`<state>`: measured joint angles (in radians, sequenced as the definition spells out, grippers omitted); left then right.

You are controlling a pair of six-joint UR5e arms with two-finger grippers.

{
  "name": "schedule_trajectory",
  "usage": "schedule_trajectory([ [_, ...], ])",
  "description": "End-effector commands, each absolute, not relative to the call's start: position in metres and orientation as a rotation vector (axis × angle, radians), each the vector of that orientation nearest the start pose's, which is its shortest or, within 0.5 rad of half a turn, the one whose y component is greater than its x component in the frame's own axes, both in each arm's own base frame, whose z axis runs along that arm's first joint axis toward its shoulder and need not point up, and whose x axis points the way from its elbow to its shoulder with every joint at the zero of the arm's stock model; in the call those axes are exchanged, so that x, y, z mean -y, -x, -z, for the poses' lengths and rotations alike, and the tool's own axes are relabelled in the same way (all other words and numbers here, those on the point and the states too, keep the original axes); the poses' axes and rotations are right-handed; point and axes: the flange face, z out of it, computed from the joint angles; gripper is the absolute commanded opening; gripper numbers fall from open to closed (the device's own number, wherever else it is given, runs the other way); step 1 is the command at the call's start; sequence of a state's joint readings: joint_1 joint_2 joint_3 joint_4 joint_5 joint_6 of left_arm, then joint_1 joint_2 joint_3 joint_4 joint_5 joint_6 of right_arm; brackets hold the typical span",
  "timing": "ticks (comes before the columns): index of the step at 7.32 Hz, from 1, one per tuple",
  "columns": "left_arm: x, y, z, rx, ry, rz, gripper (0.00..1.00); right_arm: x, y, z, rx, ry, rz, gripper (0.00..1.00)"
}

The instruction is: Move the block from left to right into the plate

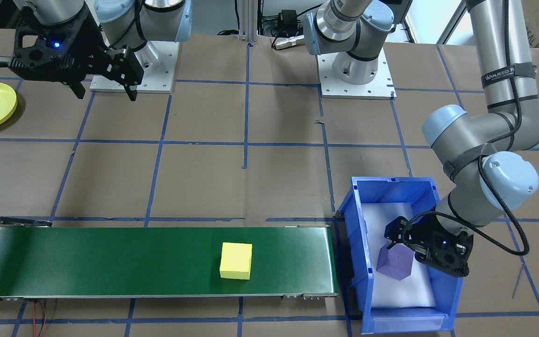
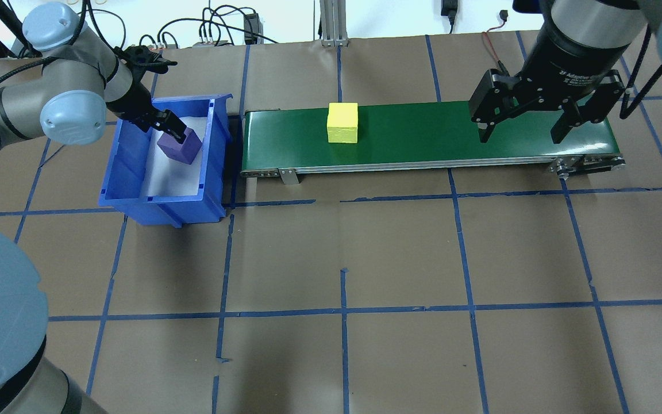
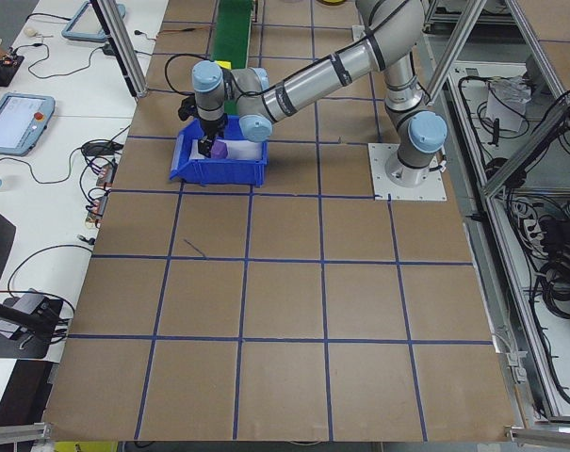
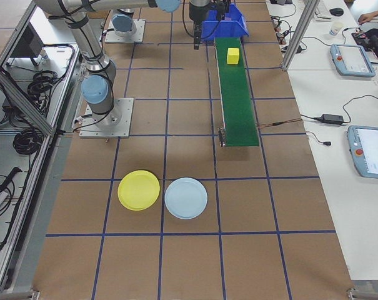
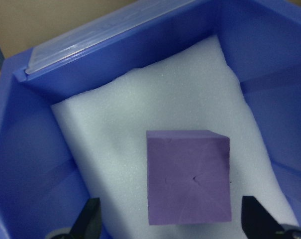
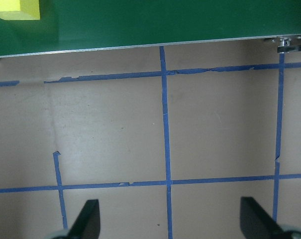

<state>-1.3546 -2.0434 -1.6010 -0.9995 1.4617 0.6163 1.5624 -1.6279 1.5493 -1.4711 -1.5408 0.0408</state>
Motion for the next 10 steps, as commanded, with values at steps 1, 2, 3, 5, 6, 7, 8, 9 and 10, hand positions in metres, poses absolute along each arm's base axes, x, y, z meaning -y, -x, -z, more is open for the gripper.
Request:
schedule_trajectory([
  [1,0.661,0.016,-0.25,-3.156,-0.661,0.157,1.0,0.464,-0.131,-0.519,-3.116,-0.079,-0.025,1.0],
  [2,0.666,0.016,-0.237,-3.158,-0.659,0.157,1.0,0.455,-0.131,-0.53,-3.119,-0.079,0.011,1.0],
  [3,0.668,0.015,-0.231,-3.154,-0.661,0.169,0.97,0.455,-0.131,-0.529,-3.119,-0.079,0.007,1.0],
  [5,0.668,0.013,-0.232,-3.137,-0.67,0.161,0.59,0.456,-0.131,-0.527,-3.118,-0.077,0.0,1.0],
  [6,0.668,0.011,-0.241,-3.122,-0.66,0.178,0.28,0.458,-0.129,-0.527,-3.117,-0.053,0.002,1.0],
  [7,0.668,0.012,-0.278,-3.108,-0.601,0.274,0.27,0.459,-0.129,-0.526,-3.115,-0.043,-0.002,1.0],
  [8,0.664,0.016,-0.322,-3.097,-0.576,0.343,0.27,0.458,-0.129,-0.527,-3.114,-0.043,0.0,1.0],
  [9,0.651,0.029,-0.361,-3.111,-0.54,0.37,0.27,0.459,-0.128,-0.526,-3.114,-0.043,0.002,1.0],
  [10,0.642,0.066,-0.387,-3.131,-0.563,0.442,0.29,0.461,-0.124,-0.525,-3.115,-0.01,-0.001,1.0],
])
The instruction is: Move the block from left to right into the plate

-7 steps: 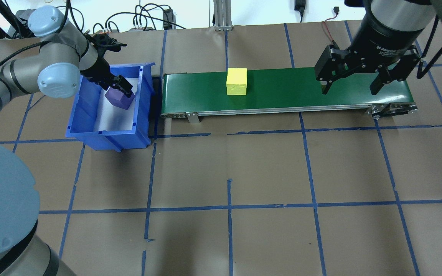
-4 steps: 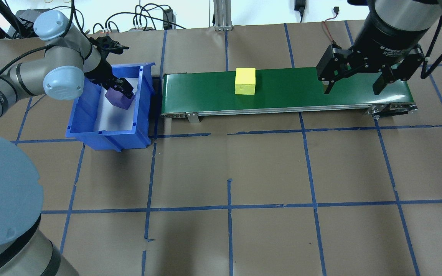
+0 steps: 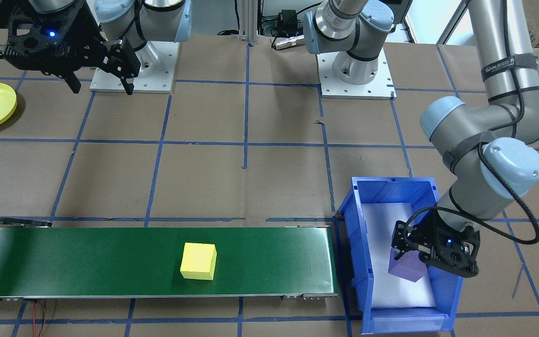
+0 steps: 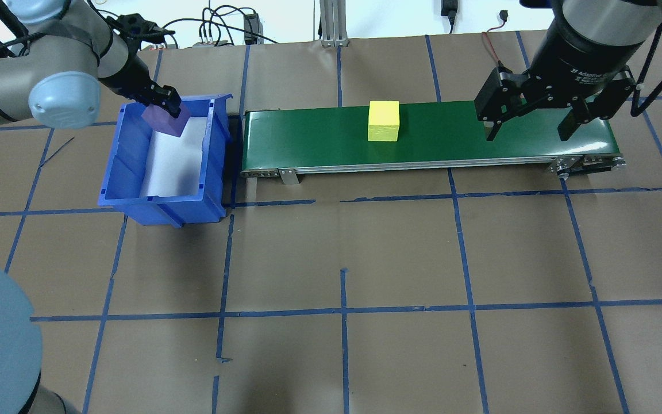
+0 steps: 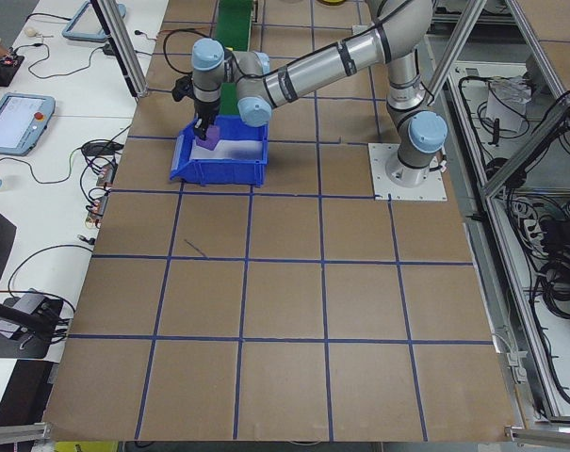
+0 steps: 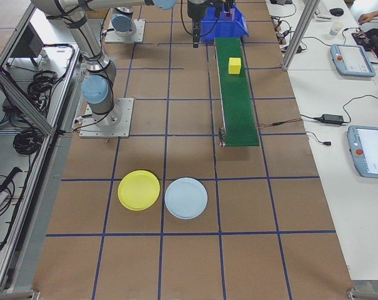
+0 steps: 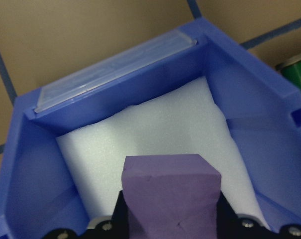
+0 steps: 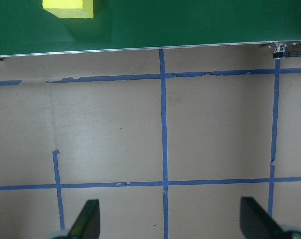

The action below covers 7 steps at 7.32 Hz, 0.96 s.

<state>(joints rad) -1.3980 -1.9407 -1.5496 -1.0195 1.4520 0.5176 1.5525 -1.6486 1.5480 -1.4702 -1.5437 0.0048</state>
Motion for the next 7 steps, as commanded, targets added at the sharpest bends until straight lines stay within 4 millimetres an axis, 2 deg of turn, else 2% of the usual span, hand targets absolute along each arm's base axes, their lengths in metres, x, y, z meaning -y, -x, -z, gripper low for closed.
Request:
schedule_trajectory([
  [1,0.638,0.106,-0.382,-3.154,-0.577,0.431,0.29,0.477,-0.114,-0.514,-3.106,0.042,-0.03,1.0],
  [2,0.64,0.138,-0.358,-3.189,-0.552,0.372,0.32,0.518,-0.084,-0.495,-3.101,0.092,-0.002,1.0],
  [3,0.648,0.166,-0.33,-3.242,-0.529,0.372,0.33,0.54,-0.059,-0.471,-3.099,0.071,-0.027,1.0],
  [4,0.657,0.183,-0.312,-3.244,-0.538,0.434,0.33,0.564,-0.04,-0.445,-3.095,0.129,-0.041,1.0],
  [5,0.658,0.188,-0.305,-3.247,-0.54,0.428,0.33,0.576,-0.009,-0.436,-3.095,0.061,-0.036,1.0],
  [6,0.656,0.188,-0.297,-3.251,-0.538,0.402,0.41,0.601,0.011,-0.407,-3.025,0.062,0.034,1.0],
  [7,0.654,0.187,-0.291,-3.261,-0.505,0.367,0.99,0.627,0.041,-0.379,-3.007,0.132,0.121,1.0],
])
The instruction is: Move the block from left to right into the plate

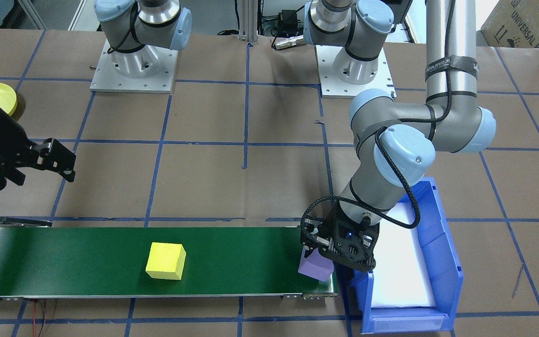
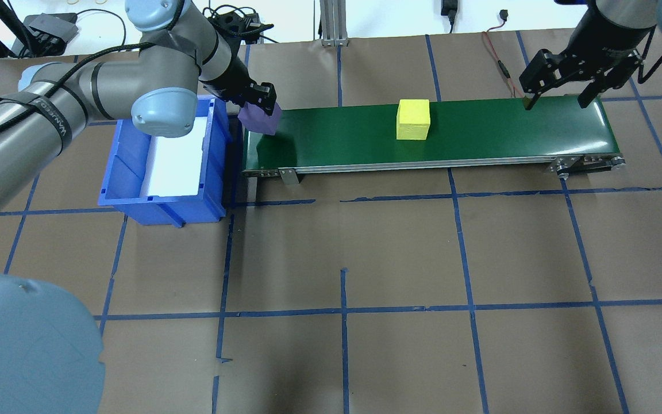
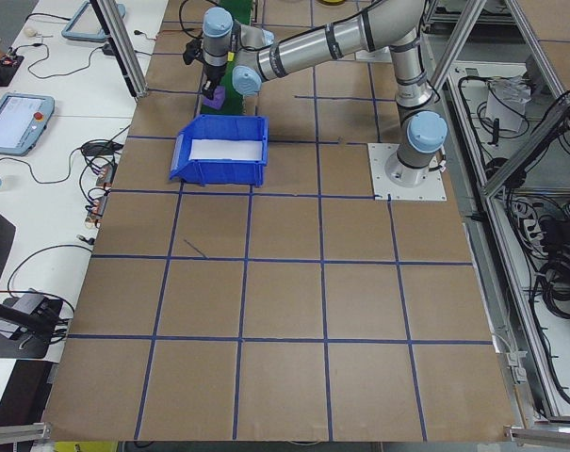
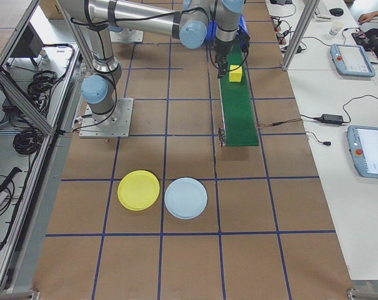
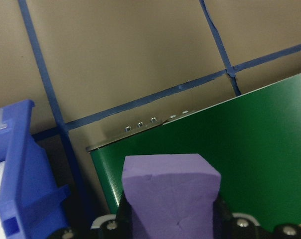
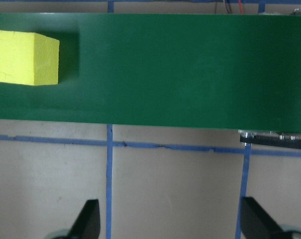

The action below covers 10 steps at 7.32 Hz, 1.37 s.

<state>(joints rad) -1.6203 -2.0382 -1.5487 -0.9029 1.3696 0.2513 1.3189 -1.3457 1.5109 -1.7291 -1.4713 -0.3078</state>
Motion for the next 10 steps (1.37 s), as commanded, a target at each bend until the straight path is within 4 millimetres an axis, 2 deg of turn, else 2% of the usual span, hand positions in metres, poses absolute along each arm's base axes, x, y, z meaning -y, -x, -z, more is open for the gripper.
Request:
schedule_trajectory([
  [1,0.656,0.187,-0.298,-3.253,-0.508,0.391,1.0,0.631,0.053,-0.36,-2.948,0.08,0.107,1.0],
  [2,0.654,0.186,-0.316,-3.243,-0.505,0.429,1.0,0.64,0.055,-0.344,-2.832,0.036,0.126,1.0],
  [3,0.649,0.184,-0.338,-3.233,-0.501,0.46,1.0,0.647,0.066,-0.327,-2.815,-0.02,0.109,1.0],
  [5,0.605,0.159,-0.42,-3.116,-0.442,0.318,1.0,0.652,0.077,-0.319,-2.822,-0.035,0.153,1.0],
  [6,0.581,0.124,-0.465,-3.104,-0.353,0.219,1.0,0.652,0.086,-0.32,-2.784,-0.059,0.175,1.0],
  [7,0.552,0.089,-0.5,-3.133,-0.255,0.112,1.0,0.654,0.092,-0.314,-2.734,-0.078,0.186,1.0],
  [8,0.524,0.075,-0.528,-3.136,-0.208,0.094,1.0,0.655,0.094,-0.308,-2.73,-0.085,0.176,1.0],
  [9,0.497,0.079,-0.54,-3.141,-0.215,0.02,1.0,0.655,0.095,-0.308,-2.727,-0.087,0.178,1.0],
  [10,0.494,0.082,-0.535,-3.151,-0.222,-0.019,1.0,0.654,0.095,-0.306,-2.727,-0.089,0.171,1.0],
])
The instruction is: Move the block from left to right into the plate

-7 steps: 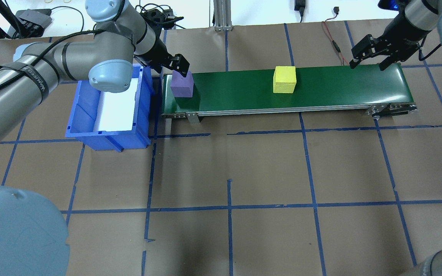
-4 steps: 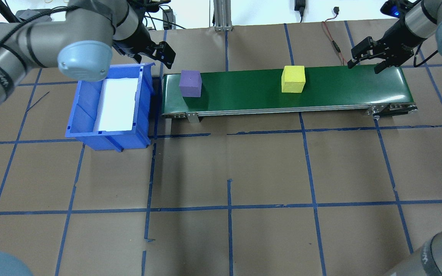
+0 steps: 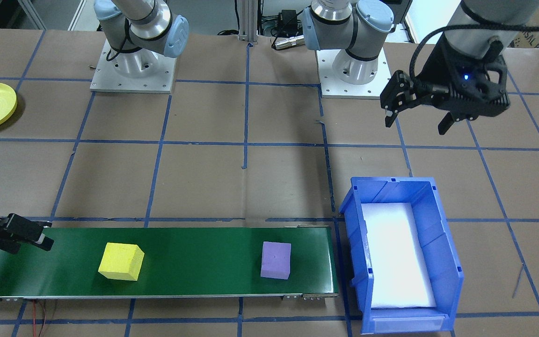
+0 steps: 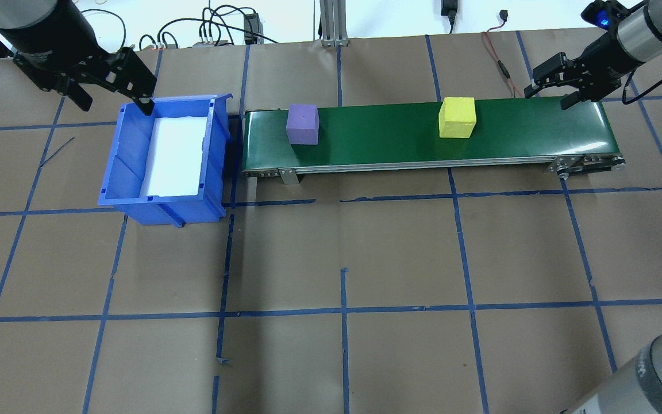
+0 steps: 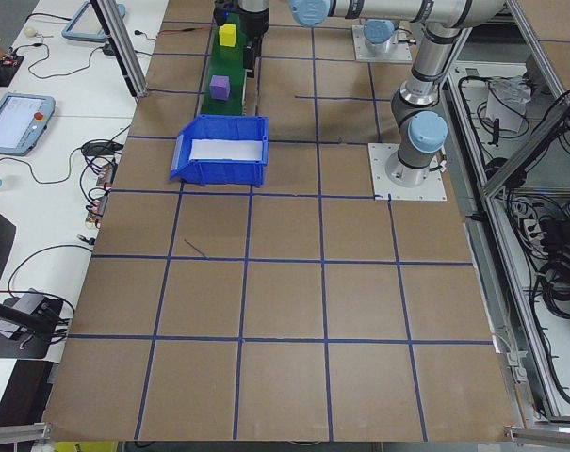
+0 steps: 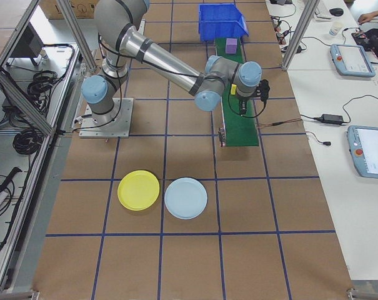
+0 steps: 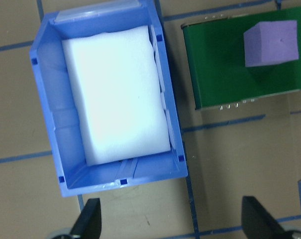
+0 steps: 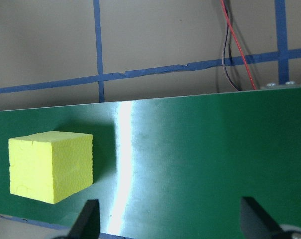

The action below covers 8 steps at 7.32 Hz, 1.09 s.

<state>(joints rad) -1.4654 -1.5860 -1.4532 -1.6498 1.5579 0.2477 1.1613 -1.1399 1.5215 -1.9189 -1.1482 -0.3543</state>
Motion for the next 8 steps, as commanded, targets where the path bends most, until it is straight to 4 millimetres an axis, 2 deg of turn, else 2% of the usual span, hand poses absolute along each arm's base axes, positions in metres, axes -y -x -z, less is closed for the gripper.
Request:
schedule_trajectory([
  [1,0.493,0.086,-0.53,-3.166,-0.233,-0.037,1.0,0.654,0.095,-0.306,-2.729,-0.088,0.172,1.0],
  [2,0.497,0.098,-0.511,-3.219,-0.251,-0.074,1.0,0.654,0.095,-0.305,-2.728,-0.089,0.171,1.0],
  [3,0.499,0.105,-0.506,-3.23,-0.282,-0.049,1.0,0.653,0.095,-0.304,-2.726,-0.089,0.169,1.0],
  [5,0.501,0.106,-0.493,-3.229,-0.292,-0.043,1.0,0.653,0.094,-0.304,-2.725,-0.089,0.172,1.0],
  [8,0.501,0.105,-0.492,-3.214,-0.282,-0.028,1.0,0.653,0.094,-0.303,-2.723,-0.091,0.17,1.0],
])
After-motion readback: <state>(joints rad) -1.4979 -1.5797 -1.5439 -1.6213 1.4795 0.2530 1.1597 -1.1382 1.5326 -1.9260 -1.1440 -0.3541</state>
